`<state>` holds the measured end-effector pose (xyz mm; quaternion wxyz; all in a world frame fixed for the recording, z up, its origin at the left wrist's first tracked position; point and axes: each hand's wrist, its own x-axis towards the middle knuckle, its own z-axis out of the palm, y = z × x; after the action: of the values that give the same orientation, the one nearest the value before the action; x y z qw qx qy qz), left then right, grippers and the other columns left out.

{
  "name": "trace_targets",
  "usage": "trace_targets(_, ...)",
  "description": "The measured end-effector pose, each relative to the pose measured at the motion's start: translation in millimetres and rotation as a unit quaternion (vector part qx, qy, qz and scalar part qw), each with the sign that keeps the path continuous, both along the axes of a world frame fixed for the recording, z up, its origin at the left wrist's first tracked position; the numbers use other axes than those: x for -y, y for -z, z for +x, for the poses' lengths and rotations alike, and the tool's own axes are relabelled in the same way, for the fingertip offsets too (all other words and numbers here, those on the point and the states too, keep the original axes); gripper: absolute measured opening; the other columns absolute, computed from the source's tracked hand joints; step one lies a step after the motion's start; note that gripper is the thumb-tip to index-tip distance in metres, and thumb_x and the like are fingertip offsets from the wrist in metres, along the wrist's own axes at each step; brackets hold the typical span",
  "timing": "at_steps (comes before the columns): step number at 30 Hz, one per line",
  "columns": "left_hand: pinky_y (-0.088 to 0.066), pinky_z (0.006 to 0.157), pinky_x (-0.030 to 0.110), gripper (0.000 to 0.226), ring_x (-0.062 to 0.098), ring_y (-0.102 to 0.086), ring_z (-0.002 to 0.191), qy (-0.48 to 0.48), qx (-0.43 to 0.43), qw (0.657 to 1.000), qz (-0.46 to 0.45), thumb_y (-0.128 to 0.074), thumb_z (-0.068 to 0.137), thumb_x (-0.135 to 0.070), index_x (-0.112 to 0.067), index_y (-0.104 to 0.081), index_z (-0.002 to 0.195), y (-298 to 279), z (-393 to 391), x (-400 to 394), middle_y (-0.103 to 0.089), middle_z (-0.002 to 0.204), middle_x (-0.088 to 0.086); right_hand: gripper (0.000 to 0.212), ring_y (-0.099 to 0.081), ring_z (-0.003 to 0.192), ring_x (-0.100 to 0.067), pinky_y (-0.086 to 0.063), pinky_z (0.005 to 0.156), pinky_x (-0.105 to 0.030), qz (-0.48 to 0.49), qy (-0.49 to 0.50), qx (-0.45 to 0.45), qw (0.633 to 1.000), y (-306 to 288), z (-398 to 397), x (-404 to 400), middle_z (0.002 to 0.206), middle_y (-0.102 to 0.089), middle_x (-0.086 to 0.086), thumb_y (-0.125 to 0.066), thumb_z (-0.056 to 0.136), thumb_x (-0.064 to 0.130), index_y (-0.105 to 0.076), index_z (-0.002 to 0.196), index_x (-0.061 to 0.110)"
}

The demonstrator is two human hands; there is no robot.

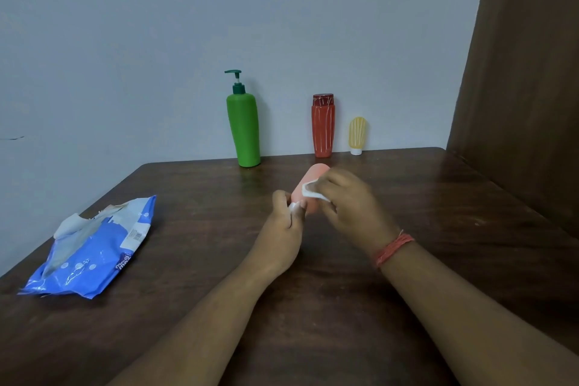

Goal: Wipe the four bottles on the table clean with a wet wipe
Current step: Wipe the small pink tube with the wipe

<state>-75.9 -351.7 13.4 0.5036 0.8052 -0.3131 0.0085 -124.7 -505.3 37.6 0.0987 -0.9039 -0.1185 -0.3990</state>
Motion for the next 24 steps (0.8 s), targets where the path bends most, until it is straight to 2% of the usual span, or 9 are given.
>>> trace_targets(5,-0.037,0.056,0.027,0.013,0.010,-0.047,0.066,0.013,0.041,0.998,0.035,-0.032,0.108,-0.035,-0.023,-0.033,0.111,2,-3,4,-0.049,0.082,-0.001,0.032,-0.062,0.091,-0.024,-0.055,0.079,-0.035,0.092,0.077,0.060,0.991,-3,1,19,0.098,-0.065,-0.009,-0.071,0.078,-0.007,-0.073,0.107,0.007)
trace_targets(8,-0.032,0.055,0.028,0.013,0.012,-0.042,0.062,0.007,0.044,0.999,0.014,-0.035,0.108,-0.031,-0.018,-0.036,0.105,3,-1,3,-0.048,0.076,0.001,0.029,-0.059,0.090,-0.019,-0.050,0.078,-0.028,0.050,-0.004,0.005,0.999,1,-3,6,0.098,-0.063,-0.006,-0.072,0.080,-0.002,-0.073,0.106,0.010)
trace_targets(10,-0.030,0.052,0.026,0.014,0.011,-0.041,0.060,0.005,0.054,0.998,0.023,-0.035,0.108,-0.030,-0.017,-0.038,0.105,2,0,1,-0.047,0.073,0.000,0.028,-0.059,0.092,-0.018,-0.047,0.080,-0.024,0.022,-0.018,-0.010,1.000,0,-2,2,0.098,-0.063,-0.005,-0.072,0.080,-0.001,-0.073,0.105,0.011)
trace_targets(13,-0.030,0.049,0.022,0.014,0.008,-0.044,0.060,0.015,0.100,0.993,0.067,-0.035,0.108,-0.033,-0.020,-0.035,0.111,4,-2,1,-0.048,0.078,-0.005,0.029,-0.060,0.092,-0.021,-0.053,0.081,-0.032,0.090,0.058,0.039,0.993,-6,1,15,0.100,-0.063,-0.006,-0.068,0.083,-0.001,-0.073,0.109,0.011)
trace_targets(15,-0.032,0.050,0.024,0.014,0.010,-0.047,0.061,0.015,0.127,0.988,0.081,-0.036,0.107,-0.034,-0.021,-0.034,0.112,5,-3,2,-0.049,0.080,-0.006,0.028,-0.060,0.093,-0.021,-0.055,0.080,-0.036,0.115,0.081,0.037,0.989,-6,-1,18,0.101,-0.062,-0.006,-0.067,0.085,0.000,-0.073,0.111,0.011)
trace_targets(18,-0.037,0.053,0.034,0.013,0.013,-0.049,0.061,0.013,0.140,0.987,0.077,-0.039,0.106,-0.034,-0.022,-0.035,0.107,7,0,2,-0.051,0.077,-0.004,0.026,-0.058,0.087,-0.022,-0.052,0.073,-0.033,0.032,-0.001,0.002,0.999,-6,-4,6,0.095,-0.060,-0.008,-0.068,0.081,-0.003,-0.074,0.104,0.008)
trace_targets(20,-0.037,0.053,0.036,0.012,0.014,-0.051,0.062,0.006,0.157,0.984,0.088,-0.041,0.106,-0.033,-0.023,-0.035,0.105,7,1,1,-0.052,0.077,-0.004,0.027,-0.058,0.087,-0.023,-0.052,0.072,-0.035,-0.018,-0.003,-0.024,1.000,-6,-1,4,0.094,-0.059,-0.008,-0.070,0.079,-0.004,-0.073,0.102,0.008)
trace_targets(22,-0.032,0.050,0.031,0.010,0.012,-0.051,0.063,-0.008,0.188,0.977,0.105,-0.043,0.106,-0.031,-0.025,-0.035,0.105,6,1,0,-0.051,0.079,-0.005,0.032,-0.057,0.091,-0.024,-0.054,0.077,-0.041,0.009,0.044,-0.030,0.999,-9,4,15,0.097,-0.058,-0.008,-0.068,0.078,-0.007,-0.074,0.105,0.010)
trace_targets(24,-0.031,0.053,0.027,0.009,0.009,-0.051,0.067,-0.018,0.205,0.972,0.117,-0.044,0.105,-0.030,-0.024,-0.038,0.108,4,0,0,-0.052,0.086,-0.006,0.032,-0.055,0.095,-0.024,-0.052,0.081,-0.039,0.078,0.094,-0.042,0.992,-8,4,29,0.102,-0.056,-0.005,-0.063,0.083,-0.007,-0.074,0.106,0.012)
